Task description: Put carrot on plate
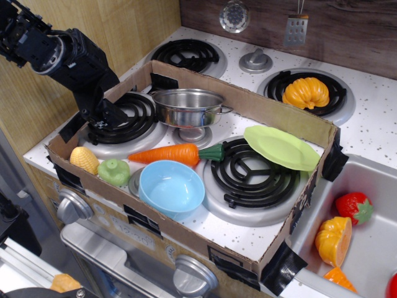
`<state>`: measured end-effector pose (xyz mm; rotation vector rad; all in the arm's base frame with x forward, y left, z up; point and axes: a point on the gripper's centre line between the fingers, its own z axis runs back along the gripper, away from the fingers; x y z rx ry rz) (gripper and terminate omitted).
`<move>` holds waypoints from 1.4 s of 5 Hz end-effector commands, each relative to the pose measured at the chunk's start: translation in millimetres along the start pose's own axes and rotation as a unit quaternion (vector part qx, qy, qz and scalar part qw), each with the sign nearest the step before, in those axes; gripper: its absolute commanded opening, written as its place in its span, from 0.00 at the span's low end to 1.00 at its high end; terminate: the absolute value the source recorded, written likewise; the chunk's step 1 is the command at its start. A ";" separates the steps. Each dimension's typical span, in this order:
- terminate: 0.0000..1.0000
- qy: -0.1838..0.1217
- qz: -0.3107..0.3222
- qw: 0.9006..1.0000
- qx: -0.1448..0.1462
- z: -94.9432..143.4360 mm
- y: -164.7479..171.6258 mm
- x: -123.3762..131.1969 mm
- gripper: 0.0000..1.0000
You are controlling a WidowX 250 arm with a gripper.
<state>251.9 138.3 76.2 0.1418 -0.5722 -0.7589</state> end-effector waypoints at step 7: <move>0.00 0.004 -0.135 0.974 -0.182 -7.0 -71.2 89.1 1.00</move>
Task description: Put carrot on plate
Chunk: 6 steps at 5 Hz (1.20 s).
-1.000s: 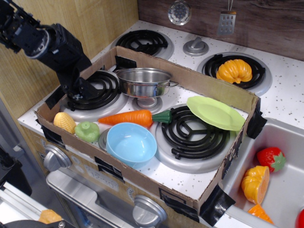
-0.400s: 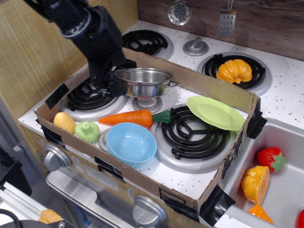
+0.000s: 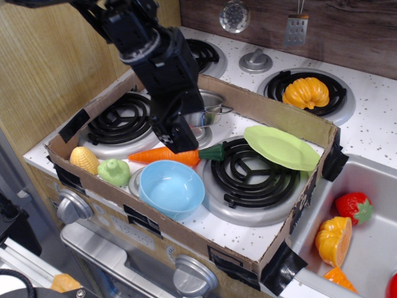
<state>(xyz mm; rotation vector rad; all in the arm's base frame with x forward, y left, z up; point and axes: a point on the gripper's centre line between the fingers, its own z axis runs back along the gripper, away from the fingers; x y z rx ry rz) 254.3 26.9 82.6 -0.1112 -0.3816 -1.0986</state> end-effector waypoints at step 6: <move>0.00 -0.065 0.003 0.998 0.015 -51.7 21.9 -6.7 1.00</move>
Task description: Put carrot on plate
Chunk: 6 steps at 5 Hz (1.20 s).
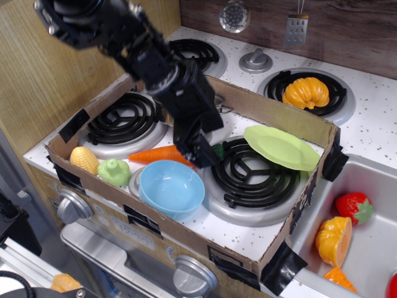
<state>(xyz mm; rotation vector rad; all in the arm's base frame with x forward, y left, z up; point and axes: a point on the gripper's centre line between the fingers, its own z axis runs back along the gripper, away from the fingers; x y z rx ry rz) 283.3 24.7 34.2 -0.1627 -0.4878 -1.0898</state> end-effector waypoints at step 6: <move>0.00 0.049 0.047 0.998 -0.009 0.1 -0.6 8.2 0.00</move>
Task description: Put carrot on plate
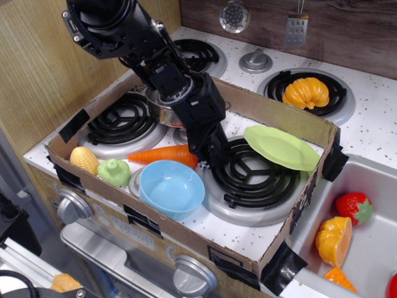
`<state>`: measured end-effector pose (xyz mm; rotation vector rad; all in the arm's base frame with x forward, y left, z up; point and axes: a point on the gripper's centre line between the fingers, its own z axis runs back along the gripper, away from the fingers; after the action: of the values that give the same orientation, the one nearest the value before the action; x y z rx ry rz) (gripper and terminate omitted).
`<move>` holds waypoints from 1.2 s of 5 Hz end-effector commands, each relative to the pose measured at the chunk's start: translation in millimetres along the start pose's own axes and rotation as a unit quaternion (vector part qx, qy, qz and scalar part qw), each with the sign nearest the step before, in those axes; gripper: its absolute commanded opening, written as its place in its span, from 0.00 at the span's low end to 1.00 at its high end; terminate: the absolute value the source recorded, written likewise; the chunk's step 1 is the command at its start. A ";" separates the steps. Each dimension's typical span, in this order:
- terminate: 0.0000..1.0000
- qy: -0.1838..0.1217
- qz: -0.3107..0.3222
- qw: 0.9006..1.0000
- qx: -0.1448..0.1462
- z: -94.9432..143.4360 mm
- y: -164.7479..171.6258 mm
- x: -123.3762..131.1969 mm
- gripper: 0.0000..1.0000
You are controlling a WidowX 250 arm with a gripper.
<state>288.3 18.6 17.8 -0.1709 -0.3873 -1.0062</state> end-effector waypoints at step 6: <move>0.00 0.057 0.005 0.997 0.052 65.2 -4.7 76.4 0.00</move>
<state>305.4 -24.9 89.9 -0.0474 -0.2977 -0.9759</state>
